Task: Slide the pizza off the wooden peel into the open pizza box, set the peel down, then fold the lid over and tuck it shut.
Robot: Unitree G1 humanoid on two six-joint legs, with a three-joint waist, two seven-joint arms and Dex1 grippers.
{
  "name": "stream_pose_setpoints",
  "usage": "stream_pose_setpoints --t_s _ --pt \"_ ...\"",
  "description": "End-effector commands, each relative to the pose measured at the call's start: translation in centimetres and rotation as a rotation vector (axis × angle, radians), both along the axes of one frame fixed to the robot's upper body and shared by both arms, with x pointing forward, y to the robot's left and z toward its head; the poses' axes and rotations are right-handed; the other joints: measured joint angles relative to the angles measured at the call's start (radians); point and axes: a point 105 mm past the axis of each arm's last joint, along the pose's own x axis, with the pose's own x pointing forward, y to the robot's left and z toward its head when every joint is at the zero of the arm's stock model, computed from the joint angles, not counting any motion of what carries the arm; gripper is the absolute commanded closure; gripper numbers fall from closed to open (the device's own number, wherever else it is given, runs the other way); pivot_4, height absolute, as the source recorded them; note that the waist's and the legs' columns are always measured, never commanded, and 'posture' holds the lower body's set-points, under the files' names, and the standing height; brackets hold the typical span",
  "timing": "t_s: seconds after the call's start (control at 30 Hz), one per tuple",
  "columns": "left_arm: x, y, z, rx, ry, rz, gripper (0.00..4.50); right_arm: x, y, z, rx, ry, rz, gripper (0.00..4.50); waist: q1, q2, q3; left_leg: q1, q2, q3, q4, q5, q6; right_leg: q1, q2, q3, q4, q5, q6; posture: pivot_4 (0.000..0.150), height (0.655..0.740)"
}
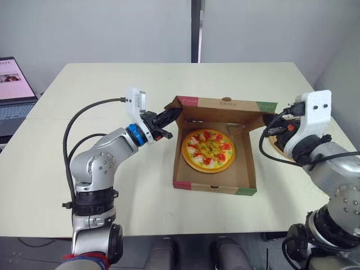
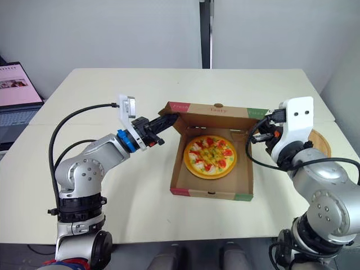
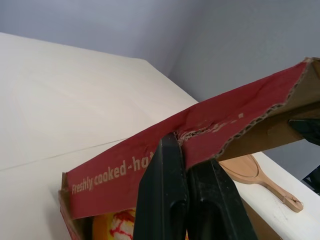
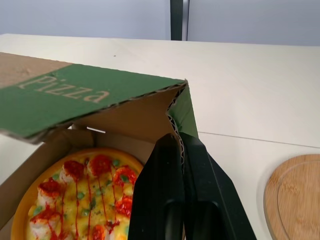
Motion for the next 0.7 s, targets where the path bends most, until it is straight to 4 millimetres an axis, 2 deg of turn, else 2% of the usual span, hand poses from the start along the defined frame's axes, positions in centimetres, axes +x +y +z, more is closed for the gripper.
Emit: stream_pose_setpoints --t_s 0.03,0.3,0.7 --pt "-1.5 -1.2 0.3 -0.018 -0.017 -0.058 4.5 -1.1 1.6 -0.7 -0.026 -0.015 0.09 4.46 -0.002 0.0 0.0 0.0 0.0 0.0 0.0 0.0 0.0 0.0 0.0 0.0 0.0 0.0 0.0 0.15 0.74" --pt "-3.2 -0.4 -1.3 -0.014 0.026 -0.018 4.5 -2.7 2.2 -2.8 -0.02 -0.017 0.11 4.46 -0.009 0.0 0.0 0.0 0.0 0.0 0.0 0.0 0.0 0.0 0.0 0.0 0.0 0.0 0.0 0.15 0.74" --pt "-4.4 1.0 -3.5 0.034 0.061 0.036 4.5 -4.4 2.5 -5.7 -0.08 -0.014 0.141 4.46 -0.009 0.0 0.0 0.0 0.001 0.0 -0.001 0.0 -0.001 0.001 0.001 0.001 -0.002 -0.001 0.0 0.15 0.74"
